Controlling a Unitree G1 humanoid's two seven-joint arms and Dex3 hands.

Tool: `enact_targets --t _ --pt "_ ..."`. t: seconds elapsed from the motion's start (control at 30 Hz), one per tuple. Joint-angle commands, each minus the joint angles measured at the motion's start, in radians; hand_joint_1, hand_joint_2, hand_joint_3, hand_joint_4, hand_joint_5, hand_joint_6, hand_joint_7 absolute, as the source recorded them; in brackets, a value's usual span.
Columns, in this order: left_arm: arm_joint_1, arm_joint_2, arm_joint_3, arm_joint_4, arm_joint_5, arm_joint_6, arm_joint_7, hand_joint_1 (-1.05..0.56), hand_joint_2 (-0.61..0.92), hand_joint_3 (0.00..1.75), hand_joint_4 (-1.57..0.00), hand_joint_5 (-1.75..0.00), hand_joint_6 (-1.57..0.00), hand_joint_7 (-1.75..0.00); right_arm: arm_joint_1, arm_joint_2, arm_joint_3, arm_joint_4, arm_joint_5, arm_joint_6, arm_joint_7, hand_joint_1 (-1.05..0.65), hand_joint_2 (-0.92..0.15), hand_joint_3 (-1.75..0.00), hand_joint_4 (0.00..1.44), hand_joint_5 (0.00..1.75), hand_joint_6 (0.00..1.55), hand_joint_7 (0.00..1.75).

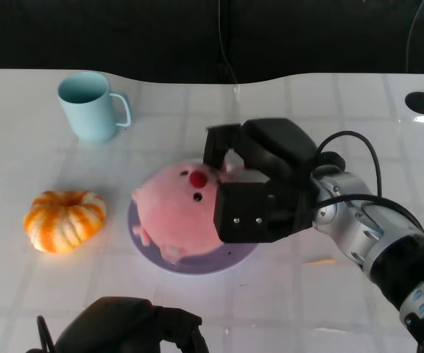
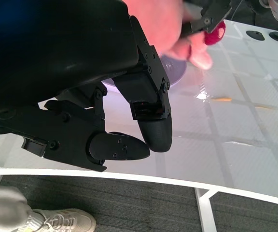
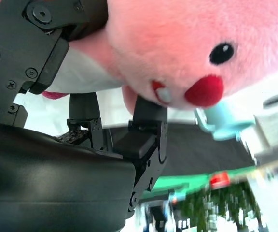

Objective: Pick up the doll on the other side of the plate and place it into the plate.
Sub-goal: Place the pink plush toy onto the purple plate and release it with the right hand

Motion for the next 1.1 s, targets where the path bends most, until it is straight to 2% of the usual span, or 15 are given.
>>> enact_targets --t 0.03,0.07,0.13,0.33,0.5,0.77,0.93,1.1 --pt "-0.002 0.008 0.003 0.006 0.007 -0.001 0.009 -0.28 0.92 0.30 -0.79 -1.14 -0.87 -0.70 -0.030 -0.031 0.011 -0.032 0.023 0.024 0.149 -0.43 -0.89 -0.26 0.61 0.62 0.67 0.10" --pt "-0.002 0.008 0.003 0.006 0.007 -0.003 0.011 -0.27 0.92 0.30 -0.79 -1.15 -0.87 -0.70 -0.028 -0.038 0.013 -0.045 0.029 0.030 0.195 -0.50 -0.91 -0.23 0.47 0.40 0.51 0.04" --pt "-0.002 0.009 0.002 0.006 0.012 -0.003 0.011 -0.27 0.92 0.30 -0.79 -1.16 -0.86 -0.71 -0.019 -0.054 0.015 -0.078 0.041 0.031 0.266 -0.58 -0.92 -0.21 0.35 0.25 0.36 0.01" --pt "-0.001 0.008 0.001 -0.003 0.011 0.008 0.001 -0.28 0.92 0.31 -0.76 -1.17 -0.85 -0.72 0.027 -0.116 0.034 -0.226 0.025 0.051 0.375 -0.71 -0.92 -0.19 0.30 0.18 0.26 0.00" --pt "-0.005 0.007 -0.004 -0.013 0.014 0.029 -0.011 -0.29 0.92 0.34 -0.74 -1.20 -0.83 -0.75 0.088 -0.177 0.022 -0.383 0.016 0.070 0.413 -0.72 -0.92 -0.17 0.33 0.18 0.27 0.01" --pt "-0.009 0.009 -0.008 -0.023 0.014 0.044 -0.016 -0.29 0.92 0.35 -0.72 -1.21 -0.81 -0.79 0.240 -0.306 -0.082 -0.669 0.067 0.079 0.436 -0.67 -0.92 -0.19 0.39 0.19 0.32 0.03" --pt "-0.017 0.015 -0.008 -0.016 0.016 0.035 -0.013 -0.29 0.92 0.34 -0.72 -1.21 -0.80 -0.81 0.361 -0.359 -0.174 -0.779 0.120 0.014 0.365 -0.55 -0.92 -0.14 0.55 0.28 0.47 0.09" --pt "-0.021 0.014 -0.008 -0.011 0.018 0.031 -0.008 -0.29 0.92 0.35 -0.73 -1.22 -0.79 -0.82 0.481 -0.380 -0.263 -0.861 0.184 -0.038 0.310 -0.39 -0.91 -0.05 0.79 0.44 0.70 0.16"
